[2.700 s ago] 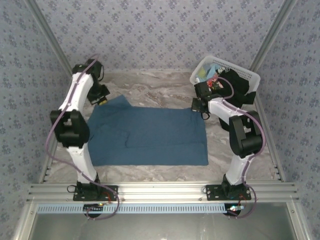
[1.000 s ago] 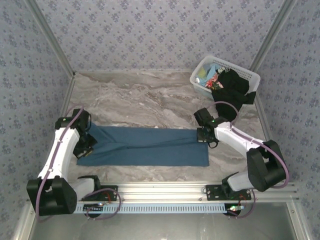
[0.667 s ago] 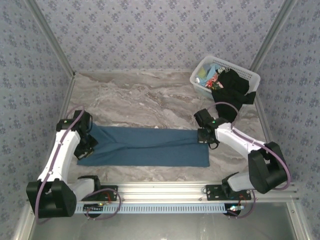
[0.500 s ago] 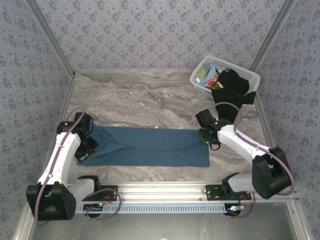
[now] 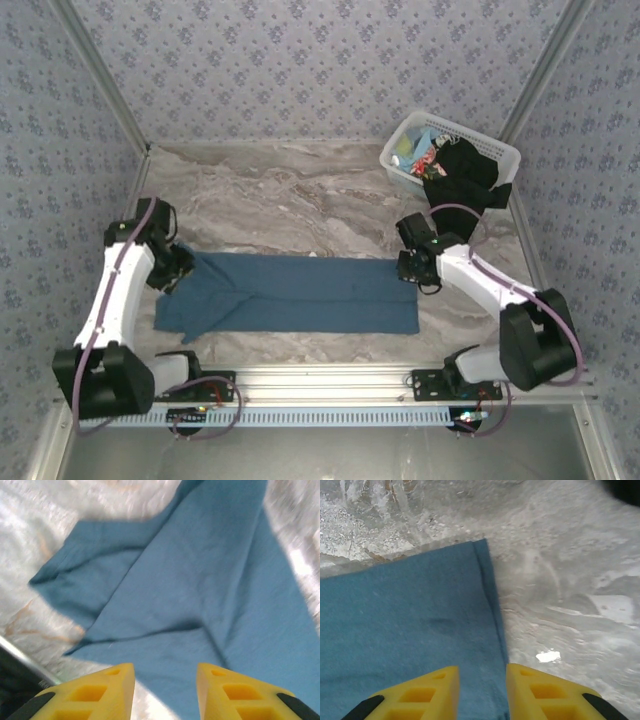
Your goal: Fold and stack the t-shirts
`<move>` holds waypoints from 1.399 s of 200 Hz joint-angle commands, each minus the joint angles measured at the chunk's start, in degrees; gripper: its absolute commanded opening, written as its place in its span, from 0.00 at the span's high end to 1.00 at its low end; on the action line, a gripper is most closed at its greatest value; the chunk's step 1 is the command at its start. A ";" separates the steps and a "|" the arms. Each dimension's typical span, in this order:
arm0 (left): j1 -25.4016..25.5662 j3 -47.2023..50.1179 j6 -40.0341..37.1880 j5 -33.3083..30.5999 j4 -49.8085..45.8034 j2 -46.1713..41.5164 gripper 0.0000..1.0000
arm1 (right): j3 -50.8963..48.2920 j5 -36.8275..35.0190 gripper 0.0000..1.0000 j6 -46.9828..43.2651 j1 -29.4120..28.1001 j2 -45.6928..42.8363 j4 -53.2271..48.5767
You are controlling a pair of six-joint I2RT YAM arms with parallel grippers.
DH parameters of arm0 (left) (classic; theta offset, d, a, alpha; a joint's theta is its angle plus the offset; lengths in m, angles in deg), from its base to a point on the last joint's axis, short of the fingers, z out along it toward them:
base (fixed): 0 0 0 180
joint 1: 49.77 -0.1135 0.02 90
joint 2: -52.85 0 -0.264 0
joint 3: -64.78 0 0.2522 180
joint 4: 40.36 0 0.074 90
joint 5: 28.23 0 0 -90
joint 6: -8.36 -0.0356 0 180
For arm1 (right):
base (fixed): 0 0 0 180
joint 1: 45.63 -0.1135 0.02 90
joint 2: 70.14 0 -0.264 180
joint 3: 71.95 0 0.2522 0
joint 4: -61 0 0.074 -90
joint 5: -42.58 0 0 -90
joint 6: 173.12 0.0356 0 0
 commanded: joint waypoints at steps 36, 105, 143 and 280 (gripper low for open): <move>-10.29 -8.96 -11.35 11.32 12.08 23.15 0.58 | 5.86 5.81 0.70 1.54 3.55 10.36 4.89; -11.20 -10.75 -18.11 13.09 18.96 30.63 0.52 | 11.06 7.23 0.64 -0.99 5.05 18.77 4.33; -11.20 -10.99 -17.96 14.15 20.44 32.12 0.53 | 12.02 6.87 0.65 -0.95 5.27 21.06 3.95; -12.66 -1.97 -17.33 1.90 16.65 23.54 1.00 | 13.90 0.84 0.73 2.33 6.11 24.04 -2.09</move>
